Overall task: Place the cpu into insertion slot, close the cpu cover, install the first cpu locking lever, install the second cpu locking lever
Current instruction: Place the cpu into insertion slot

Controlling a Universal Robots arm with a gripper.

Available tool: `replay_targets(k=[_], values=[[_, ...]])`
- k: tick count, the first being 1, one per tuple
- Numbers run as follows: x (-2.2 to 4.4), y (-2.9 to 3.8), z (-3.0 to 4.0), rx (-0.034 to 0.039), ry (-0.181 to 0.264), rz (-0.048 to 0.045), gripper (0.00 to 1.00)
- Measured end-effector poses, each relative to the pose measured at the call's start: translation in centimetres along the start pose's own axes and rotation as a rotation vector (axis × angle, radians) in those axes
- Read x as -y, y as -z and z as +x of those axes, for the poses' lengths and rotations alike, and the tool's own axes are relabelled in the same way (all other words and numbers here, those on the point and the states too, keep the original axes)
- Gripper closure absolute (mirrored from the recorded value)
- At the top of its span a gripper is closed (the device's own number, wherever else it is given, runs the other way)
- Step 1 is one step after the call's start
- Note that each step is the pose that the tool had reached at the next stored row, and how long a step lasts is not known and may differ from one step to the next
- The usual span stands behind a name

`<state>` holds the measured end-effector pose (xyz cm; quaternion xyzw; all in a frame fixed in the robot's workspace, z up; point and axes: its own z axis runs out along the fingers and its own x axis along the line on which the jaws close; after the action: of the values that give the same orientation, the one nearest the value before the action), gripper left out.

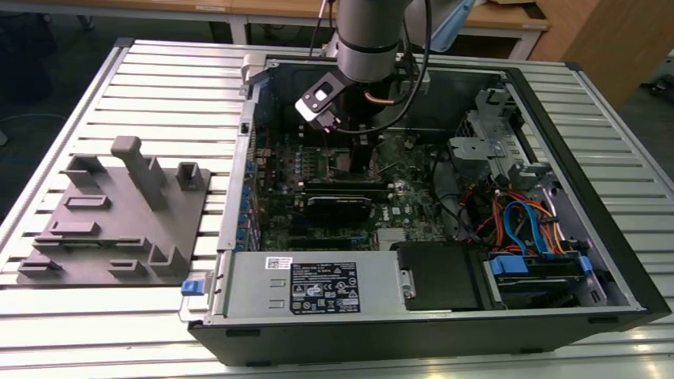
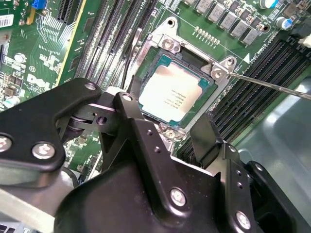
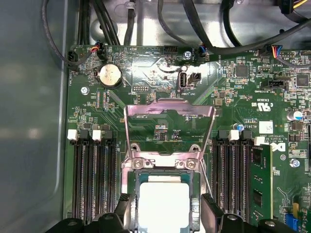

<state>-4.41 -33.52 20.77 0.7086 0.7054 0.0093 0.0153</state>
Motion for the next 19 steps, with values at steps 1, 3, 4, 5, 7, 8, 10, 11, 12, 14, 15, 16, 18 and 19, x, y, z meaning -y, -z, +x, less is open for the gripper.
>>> replay_targets(k=[1, 3, 4, 5, 7, 8, 10, 11, 12, 14, 15, 16, 18, 19], values=[[0.0, 0.07, -0.01, 0.0003, 0.0, 0.0003, 0.33], [-0.01, 0.3, 0.0, -0.0003, 0.0, 0.0, 0.33], [-0.02, 0.46, -0.01, -0.0003, 0.0, 0.0001, 0.33], [-0.02, 0.59, -0.01, -0.0003, 0.0, 0.0001, 0.33], [-0.03, 0.67, 0.0, -0.0005, 0.0, 0.0, 0.33], [-0.03, 0.67, 0.0, -0.0005, 0.0, 0.0, 0.33], [-0.03, 0.67, 0.0, -0.0006, 0.0, -0.0001, 0.33], [-0.02, 0.68, -0.01, -0.0005, 0.0, 0.0, 0.33], [-0.02, 0.69, -0.01, -0.0004, 0.0, 0.0001, 0.33], [-0.02, 0.69, -0.01, -0.0005, 0.0, 0.0, 0.4], [-0.02, 0.69, -0.01, -0.0005, 0.0, 0.0, 0.4], [-0.02, 0.69, -0.01, -0.0004, 0.0, 0.0001, 0.47], [-0.02, 0.69, -0.01, -0.0004, 0.0, 0.0001, 0.53], [-0.02, 0.69, -0.01, -0.0004, 0.0, 0.0001, 0.64]])
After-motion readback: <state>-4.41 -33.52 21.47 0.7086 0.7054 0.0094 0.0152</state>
